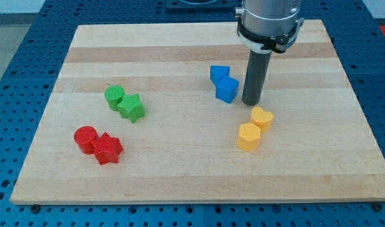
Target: Adjust the blue cube below the blue triangle
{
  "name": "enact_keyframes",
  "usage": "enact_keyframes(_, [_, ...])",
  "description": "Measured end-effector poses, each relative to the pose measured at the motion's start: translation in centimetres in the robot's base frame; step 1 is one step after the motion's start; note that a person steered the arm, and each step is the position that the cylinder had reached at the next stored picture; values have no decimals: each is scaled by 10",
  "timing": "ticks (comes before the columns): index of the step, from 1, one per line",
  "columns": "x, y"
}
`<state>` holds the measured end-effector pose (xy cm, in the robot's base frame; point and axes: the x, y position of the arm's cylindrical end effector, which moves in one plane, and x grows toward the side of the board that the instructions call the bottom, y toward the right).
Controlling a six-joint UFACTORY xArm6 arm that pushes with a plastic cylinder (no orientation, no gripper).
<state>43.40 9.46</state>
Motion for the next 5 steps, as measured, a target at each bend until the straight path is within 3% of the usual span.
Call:
enact_keyframes(3, [-19,-47])
enact_keyframes(4, [-19,-42])
enact_keyframes(5, [-19,18])
